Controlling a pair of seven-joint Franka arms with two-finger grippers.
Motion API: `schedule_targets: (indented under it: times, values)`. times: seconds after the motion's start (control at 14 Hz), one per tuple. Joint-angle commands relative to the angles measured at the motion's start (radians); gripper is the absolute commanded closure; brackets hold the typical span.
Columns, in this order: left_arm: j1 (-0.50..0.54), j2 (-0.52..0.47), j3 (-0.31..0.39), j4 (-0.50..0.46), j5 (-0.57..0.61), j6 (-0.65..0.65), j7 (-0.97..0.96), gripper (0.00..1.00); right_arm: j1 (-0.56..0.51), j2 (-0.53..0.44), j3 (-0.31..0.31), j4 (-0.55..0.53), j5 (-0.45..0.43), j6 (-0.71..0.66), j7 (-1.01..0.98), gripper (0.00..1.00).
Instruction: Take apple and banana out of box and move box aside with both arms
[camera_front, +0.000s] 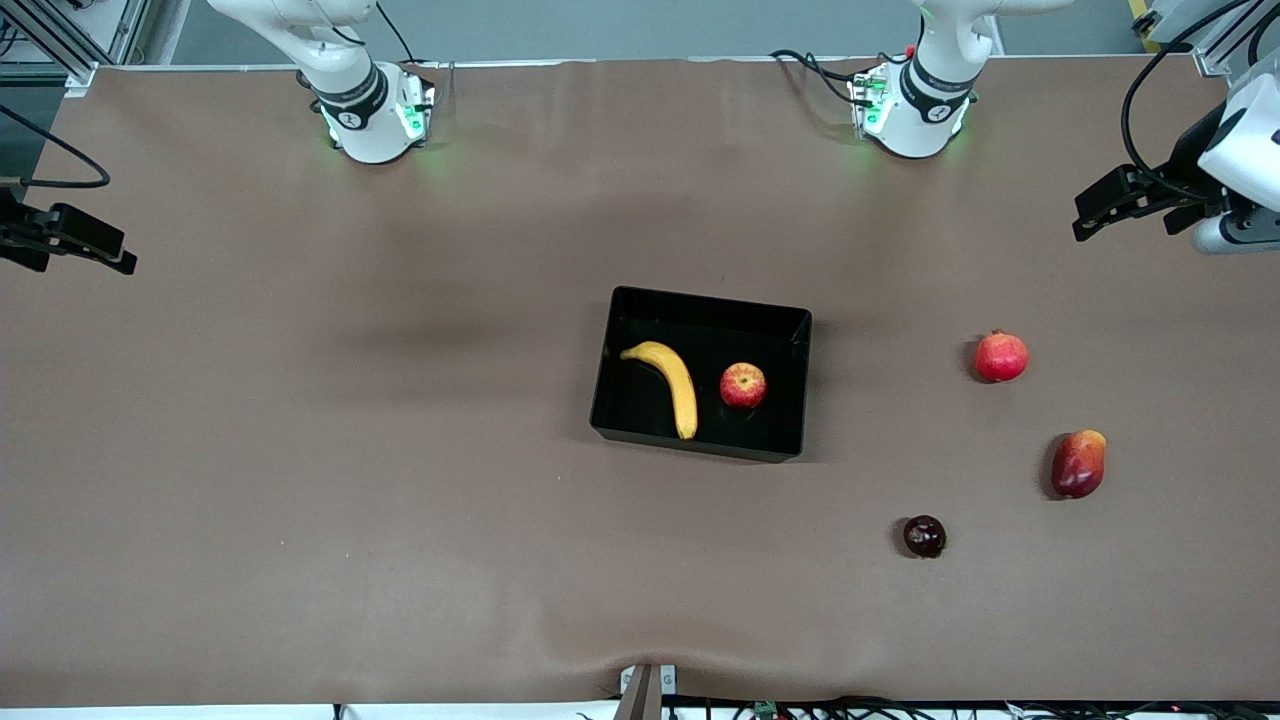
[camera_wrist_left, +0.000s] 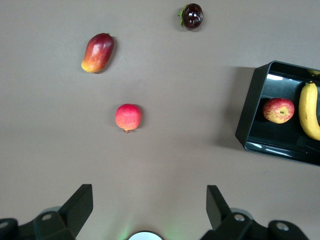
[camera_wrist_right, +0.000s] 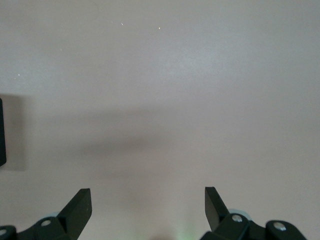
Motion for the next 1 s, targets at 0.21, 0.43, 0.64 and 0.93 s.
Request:
schedule_targets:
  times: [0.21, 0.43, 0.64, 0.93]
  values:
    - [0.003, 0.033, 0.001, 0.03, -0.004, -0.022, 0.017, 0.0, -0.015, 0.003, 0.013, 0.013, -0.01, -0.009, 0.001, 0.0]
    - [-0.013, 0.051, -0.021, -0.001, -0.005, -0.02, -0.032, 0.0, -0.015, 0.003, 0.013, 0.014, -0.01, -0.009, 0.001, 0.0]
    - [-0.014, 0.128, -0.115, -0.001, -0.007, 0.01, -0.205, 0.0, -0.017, 0.003, 0.013, 0.013, -0.01, -0.009, 0.001, 0.0]
    - [-0.018, 0.243, -0.237, 0.0, -0.004, 0.156, -0.395, 0.0, -0.017, 0.003, 0.013, 0.014, -0.01, -0.009, 0.001, 0.0]
